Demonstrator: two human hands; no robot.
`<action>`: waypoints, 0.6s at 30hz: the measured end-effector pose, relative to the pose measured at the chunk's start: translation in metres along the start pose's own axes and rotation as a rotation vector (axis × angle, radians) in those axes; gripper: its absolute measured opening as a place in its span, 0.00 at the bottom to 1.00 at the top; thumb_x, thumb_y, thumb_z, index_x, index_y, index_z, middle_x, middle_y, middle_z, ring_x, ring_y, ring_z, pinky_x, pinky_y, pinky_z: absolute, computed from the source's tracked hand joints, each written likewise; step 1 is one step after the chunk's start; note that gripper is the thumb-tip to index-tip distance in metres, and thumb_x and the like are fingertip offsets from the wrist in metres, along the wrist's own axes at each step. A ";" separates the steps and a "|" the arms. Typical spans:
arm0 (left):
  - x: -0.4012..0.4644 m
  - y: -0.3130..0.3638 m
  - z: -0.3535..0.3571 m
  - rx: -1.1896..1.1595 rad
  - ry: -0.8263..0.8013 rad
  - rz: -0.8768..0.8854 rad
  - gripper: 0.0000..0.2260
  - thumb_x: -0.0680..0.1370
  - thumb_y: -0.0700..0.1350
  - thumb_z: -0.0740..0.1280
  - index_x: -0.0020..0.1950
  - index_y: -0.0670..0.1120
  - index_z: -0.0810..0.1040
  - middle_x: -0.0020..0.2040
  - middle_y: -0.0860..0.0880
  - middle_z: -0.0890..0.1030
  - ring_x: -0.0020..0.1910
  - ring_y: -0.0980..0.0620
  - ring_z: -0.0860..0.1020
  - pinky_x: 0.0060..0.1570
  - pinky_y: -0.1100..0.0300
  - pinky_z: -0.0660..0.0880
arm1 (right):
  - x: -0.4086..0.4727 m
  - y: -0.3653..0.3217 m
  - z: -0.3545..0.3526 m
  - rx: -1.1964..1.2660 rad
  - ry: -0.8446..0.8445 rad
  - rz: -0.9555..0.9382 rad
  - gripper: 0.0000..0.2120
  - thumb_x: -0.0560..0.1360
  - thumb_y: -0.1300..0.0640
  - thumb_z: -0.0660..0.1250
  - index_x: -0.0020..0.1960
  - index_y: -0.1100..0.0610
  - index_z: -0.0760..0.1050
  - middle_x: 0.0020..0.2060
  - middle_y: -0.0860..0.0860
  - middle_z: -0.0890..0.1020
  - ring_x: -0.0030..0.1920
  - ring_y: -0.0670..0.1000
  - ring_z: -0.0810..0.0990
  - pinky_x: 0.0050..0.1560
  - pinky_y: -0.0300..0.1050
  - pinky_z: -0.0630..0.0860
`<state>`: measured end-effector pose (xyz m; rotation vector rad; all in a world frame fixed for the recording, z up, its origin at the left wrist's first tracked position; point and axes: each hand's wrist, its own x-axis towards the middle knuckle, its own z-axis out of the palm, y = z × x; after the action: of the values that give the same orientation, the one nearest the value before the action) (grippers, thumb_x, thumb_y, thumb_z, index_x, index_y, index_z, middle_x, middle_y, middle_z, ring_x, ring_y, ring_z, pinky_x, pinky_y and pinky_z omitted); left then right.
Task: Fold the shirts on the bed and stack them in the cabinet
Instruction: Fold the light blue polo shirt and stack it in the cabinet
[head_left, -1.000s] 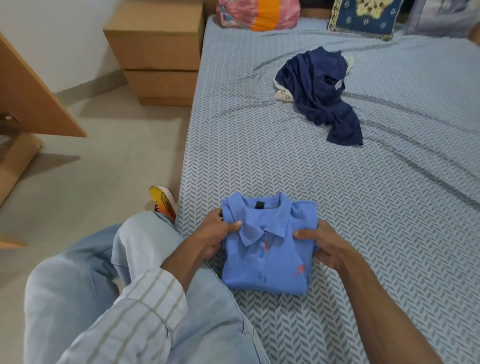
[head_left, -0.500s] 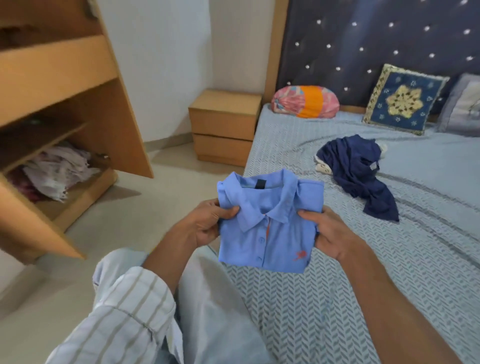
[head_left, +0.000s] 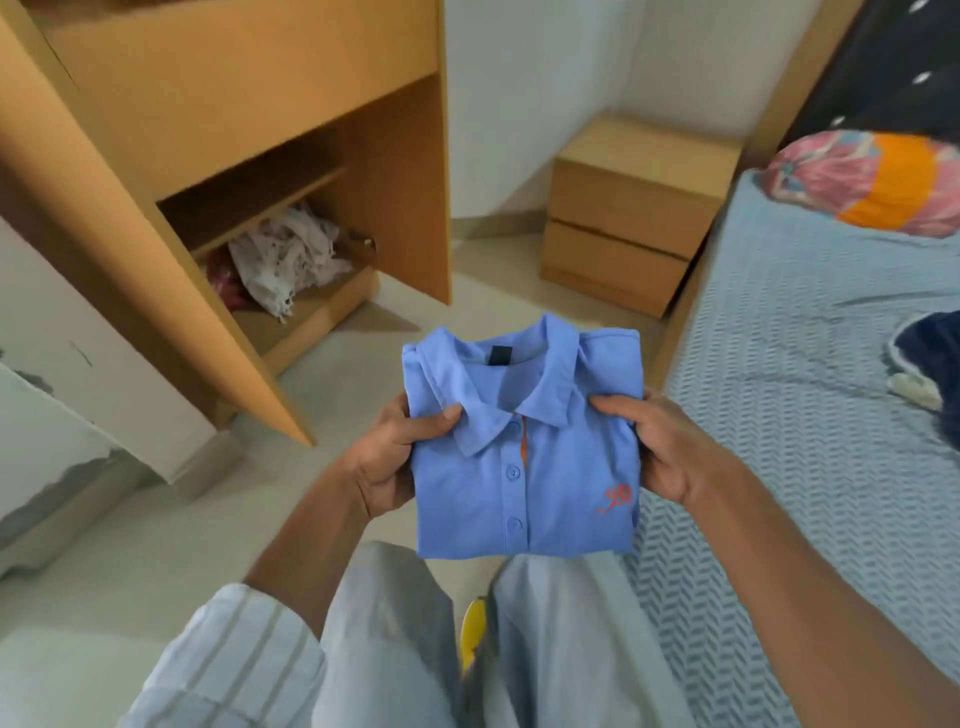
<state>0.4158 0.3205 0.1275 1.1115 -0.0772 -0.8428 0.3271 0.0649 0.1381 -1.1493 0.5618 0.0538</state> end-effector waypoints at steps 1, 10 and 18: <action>0.009 0.001 -0.016 -0.003 0.008 -0.019 0.19 0.73 0.40 0.74 0.63 0.42 0.79 0.60 0.39 0.82 0.57 0.40 0.82 0.54 0.47 0.81 | 0.014 0.002 0.009 -0.014 0.000 0.019 0.16 0.73 0.64 0.68 0.61 0.61 0.79 0.52 0.59 0.85 0.46 0.57 0.86 0.45 0.51 0.84; 0.060 0.062 -0.087 -0.111 0.049 -0.193 0.34 0.60 0.47 0.85 0.64 0.41 0.79 0.61 0.40 0.82 0.57 0.41 0.82 0.51 0.50 0.81 | 0.103 -0.014 0.070 0.000 0.011 0.234 0.26 0.67 0.60 0.72 0.65 0.61 0.77 0.57 0.60 0.84 0.53 0.61 0.84 0.51 0.56 0.83; -0.007 0.220 -0.016 -0.104 0.144 -0.262 0.22 0.70 0.36 0.72 0.63 0.44 0.78 0.56 0.44 0.84 0.54 0.43 0.84 0.48 0.51 0.82 | 0.033 -0.168 0.140 -0.058 -0.076 0.378 0.28 0.62 0.69 0.76 0.62 0.60 0.78 0.55 0.60 0.85 0.54 0.64 0.83 0.48 0.57 0.83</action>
<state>0.5409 0.3753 0.3013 1.0942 0.2340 -0.9850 0.4644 0.1085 0.3060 -1.0800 0.7074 0.4387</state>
